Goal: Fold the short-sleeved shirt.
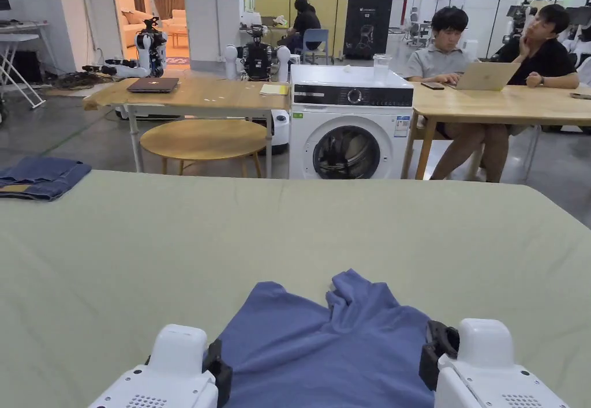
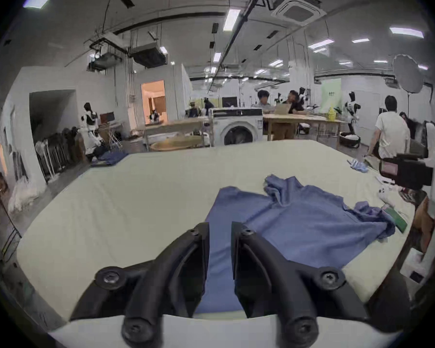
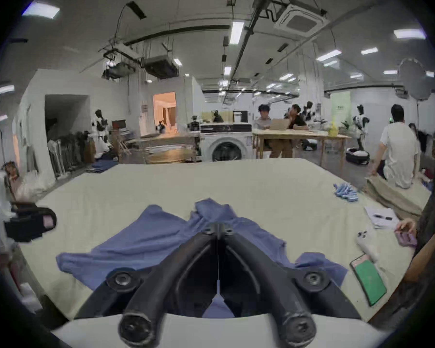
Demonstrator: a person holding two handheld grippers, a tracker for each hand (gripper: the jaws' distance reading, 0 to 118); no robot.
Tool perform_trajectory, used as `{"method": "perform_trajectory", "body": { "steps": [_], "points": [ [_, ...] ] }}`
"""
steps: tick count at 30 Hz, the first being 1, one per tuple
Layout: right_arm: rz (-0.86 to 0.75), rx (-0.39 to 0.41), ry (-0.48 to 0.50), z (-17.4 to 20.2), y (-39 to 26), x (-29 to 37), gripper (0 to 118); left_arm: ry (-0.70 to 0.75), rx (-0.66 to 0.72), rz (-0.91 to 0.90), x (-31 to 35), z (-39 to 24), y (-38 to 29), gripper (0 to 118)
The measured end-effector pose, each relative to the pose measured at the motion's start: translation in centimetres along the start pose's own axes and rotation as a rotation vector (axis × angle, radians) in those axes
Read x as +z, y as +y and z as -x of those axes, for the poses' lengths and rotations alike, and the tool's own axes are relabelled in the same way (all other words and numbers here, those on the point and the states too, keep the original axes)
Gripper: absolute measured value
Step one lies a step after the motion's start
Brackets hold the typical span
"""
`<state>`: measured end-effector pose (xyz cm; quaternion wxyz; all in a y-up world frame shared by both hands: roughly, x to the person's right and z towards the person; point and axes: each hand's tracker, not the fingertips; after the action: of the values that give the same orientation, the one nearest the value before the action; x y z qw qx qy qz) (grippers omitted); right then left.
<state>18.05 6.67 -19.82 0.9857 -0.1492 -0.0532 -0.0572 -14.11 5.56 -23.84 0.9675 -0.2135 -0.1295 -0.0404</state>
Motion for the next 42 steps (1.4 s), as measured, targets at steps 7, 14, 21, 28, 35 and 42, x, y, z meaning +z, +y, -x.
{"method": "perform_trajectory", "body": {
  "steps": [7, 14, 21, 28, 35, 42],
  "points": [
    [0.048, 0.022, 0.008, 0.8, -0.8, -0.7, 0, 0.109, 0.152, 0.170, 1.6, 8.4, -5.6, 3],
    [0.115, 0.043, 0.005, 2.0, -2.3, -2.8, 0, 0.182, 0.166, 0.340, 0.7, 15.4, -8.9, 110],
    [0.168, 0.069, -0.001, 2.6, -3.2, -4.5, 0, 0.119, 0.165, 0.364, -3.8, 16.3, -9.7, 113],
    [0.201, 0.070, -0.019, 2.0, -3.4, -5.1, 0, 0.095, 0.145, 0.462, -8.4, 15.9, -10.2, 50],
    [0.239, 0.066, -0.016, -0.1, -2.8, -6.2, 0, 0.045, 0.225, 0.392, -6.1, 15.1, -9.3, 0],
    [0.327, 0.155, -0.027, -4.3, 0.0, -13.7, 0, 0.021, 0.191, 0.314, -2.8, 13.4, -6.4, 0]
  ]
}}
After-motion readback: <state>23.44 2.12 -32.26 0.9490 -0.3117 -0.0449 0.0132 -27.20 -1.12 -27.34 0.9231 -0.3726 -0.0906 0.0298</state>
